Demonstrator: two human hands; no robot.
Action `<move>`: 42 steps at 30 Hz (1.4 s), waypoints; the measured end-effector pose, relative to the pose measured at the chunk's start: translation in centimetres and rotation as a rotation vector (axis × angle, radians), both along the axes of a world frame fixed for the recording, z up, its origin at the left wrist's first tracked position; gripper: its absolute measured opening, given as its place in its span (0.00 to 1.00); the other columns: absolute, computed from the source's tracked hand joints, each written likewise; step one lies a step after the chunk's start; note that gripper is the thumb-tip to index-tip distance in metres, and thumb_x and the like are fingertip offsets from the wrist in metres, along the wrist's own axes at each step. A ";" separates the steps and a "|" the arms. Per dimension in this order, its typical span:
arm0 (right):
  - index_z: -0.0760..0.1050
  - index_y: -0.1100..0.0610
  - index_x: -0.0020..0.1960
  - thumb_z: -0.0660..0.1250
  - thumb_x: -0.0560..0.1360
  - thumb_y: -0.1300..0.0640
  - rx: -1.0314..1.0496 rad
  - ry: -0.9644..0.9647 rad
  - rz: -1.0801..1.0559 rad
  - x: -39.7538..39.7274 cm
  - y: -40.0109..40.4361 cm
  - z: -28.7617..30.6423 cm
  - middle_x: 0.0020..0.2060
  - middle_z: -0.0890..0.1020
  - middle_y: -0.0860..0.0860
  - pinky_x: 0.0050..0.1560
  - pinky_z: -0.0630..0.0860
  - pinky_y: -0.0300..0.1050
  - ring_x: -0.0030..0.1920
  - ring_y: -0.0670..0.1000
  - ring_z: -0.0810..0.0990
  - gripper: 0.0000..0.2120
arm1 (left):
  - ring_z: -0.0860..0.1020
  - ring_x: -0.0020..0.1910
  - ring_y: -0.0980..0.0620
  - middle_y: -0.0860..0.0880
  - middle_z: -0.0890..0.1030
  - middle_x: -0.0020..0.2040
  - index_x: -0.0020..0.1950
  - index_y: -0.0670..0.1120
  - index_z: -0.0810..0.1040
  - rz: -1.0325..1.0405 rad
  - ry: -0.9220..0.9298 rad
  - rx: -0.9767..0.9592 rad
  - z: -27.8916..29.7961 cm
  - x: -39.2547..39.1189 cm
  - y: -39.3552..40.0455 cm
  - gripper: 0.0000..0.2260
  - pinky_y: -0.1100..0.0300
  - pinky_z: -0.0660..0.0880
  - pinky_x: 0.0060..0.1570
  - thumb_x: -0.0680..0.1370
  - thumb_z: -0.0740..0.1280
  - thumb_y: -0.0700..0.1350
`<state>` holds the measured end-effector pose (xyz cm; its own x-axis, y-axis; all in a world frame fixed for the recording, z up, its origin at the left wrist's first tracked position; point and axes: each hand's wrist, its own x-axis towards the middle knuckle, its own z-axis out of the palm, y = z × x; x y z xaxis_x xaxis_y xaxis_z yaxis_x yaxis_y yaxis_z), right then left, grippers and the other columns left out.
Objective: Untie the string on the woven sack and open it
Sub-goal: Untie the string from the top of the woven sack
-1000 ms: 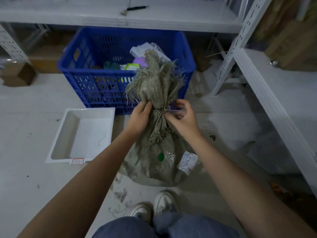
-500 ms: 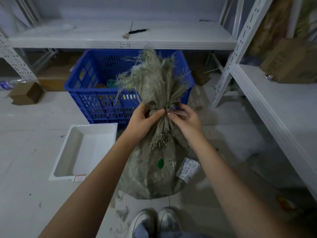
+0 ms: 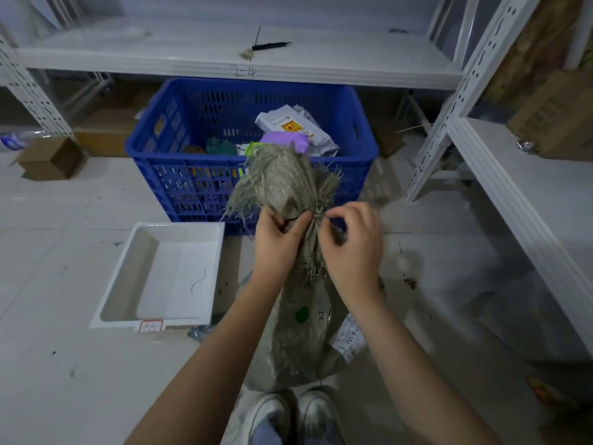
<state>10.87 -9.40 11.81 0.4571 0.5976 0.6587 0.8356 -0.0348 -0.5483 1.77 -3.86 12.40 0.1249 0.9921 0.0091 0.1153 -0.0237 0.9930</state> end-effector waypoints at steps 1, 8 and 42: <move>0.80 0.59 0.46 0.66 0.73 0.59 -0.021 -0.055 0.027 -0.2 0.2 0.1 0.43 0.79 0.54 0.42 0.75 0.46 0.44 0.54 0.77 0.06 | 0.72 0.37 0.48 0.39 0.72 0.37 0.41 0.42 0.69 -0.020 -0.009 0.013 0.0 0.1 -0.3 0.12 0.51 0.71 0.39 0.72 0.72 0.44; 0.80 0.56 0.56 0.64 0.75 0.49 -0.119 0.156 0.116 0.4 0.3 -0.2 0.52 0.80 0.53 0.56 0.76 0.51 0.53 0.53 0.78 0.15 | 0.63 0.28 0.58 0.51 0.62 0.31 0.34 0.48 0.59 0.017 -0.090 0.016 0.3 0.3 -0.7 0.17 0.69 0.64 0.29 0.78 0.64 0.44; 0.78 0.61 0.52 0.66 0.75 0.61 -0.033 0.290 0.224 1.3 0.0 -0.8 0.48 0.77 0.55 0.52 0.72 0.31 0.48 0.44 0.76 0.07 | 0.75 0.61 0.56 0.48 0.79 0.58 0.63 0.41 0.76 -0.275 0.033 0.211 -0.6 0.7 -0.9 0.19 0.75 0.69 0.60 0.76 0.58 0.28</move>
